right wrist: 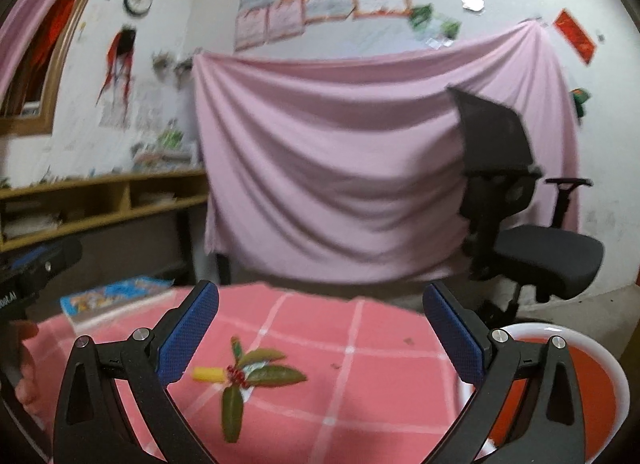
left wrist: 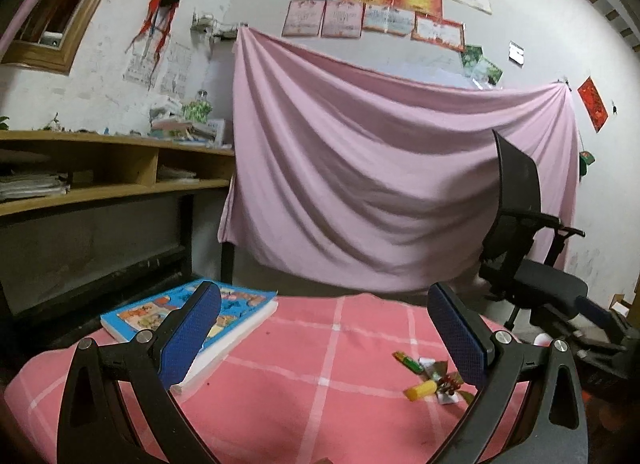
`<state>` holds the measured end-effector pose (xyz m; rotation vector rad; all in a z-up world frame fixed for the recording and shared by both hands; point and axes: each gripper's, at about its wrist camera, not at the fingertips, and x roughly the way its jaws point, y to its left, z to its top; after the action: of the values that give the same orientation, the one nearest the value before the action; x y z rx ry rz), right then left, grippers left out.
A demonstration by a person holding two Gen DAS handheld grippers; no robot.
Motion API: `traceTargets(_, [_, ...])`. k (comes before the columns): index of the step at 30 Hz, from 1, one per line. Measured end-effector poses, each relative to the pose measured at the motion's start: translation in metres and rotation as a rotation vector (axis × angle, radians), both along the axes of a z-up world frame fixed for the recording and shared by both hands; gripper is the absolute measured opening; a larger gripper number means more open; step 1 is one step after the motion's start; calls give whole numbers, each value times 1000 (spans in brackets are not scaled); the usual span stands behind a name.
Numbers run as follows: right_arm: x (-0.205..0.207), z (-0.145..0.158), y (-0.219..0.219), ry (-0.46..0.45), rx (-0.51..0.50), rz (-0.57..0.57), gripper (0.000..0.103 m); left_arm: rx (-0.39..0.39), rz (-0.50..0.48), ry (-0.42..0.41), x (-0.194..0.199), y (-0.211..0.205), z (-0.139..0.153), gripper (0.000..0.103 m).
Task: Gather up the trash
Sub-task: 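Grasp the leafy sprig with red berries by its stem with the right gripper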
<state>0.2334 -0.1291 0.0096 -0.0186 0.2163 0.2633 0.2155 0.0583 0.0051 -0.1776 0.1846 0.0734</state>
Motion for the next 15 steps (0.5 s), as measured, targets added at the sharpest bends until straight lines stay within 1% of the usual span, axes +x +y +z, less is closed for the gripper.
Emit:
traceTargets(2, [11, -5, 6, 65, -25, 28, 103, -8, 0, 35, 7, 1, -3, 101])
traceTargets(3, [18, -8, 9, 108, -37, 44, 103, -10, -12, 75, 13, 2, -5, 101])
traceTargets(6, [33, -16, 15, 207, -51, 98, 90, -21, -25, 183, 29, 4, -14, 101])
traceTargets(7, [36, -18, 17, 233, -54, 114, 81, -28, -27, 217, 35, 4, -16, 101])
traceTargets(8, [41, -22, 20, 269, -59, 139, 75, -36, -32, 254, 41, 4, -19, 101])
traceTargets(12, [54, -37, 32, 404, -95, 225, 71, -57, -68, 364, 59, -1, -30, 101])
traceTargets(13, [58, -43, 37, 457, -111, 252, 68, -58, -77, 384, 61, -1, -33, 100])
traceTargets(14, [60, -47, 40, 480, -124, 258, 61, -59, -85, 400, 63, -3, -36, 100])
traceTargets(15, [61, -50, 43, 504, -144, 260, 58, -62, -90, 408, 64, -3, -38, 100])
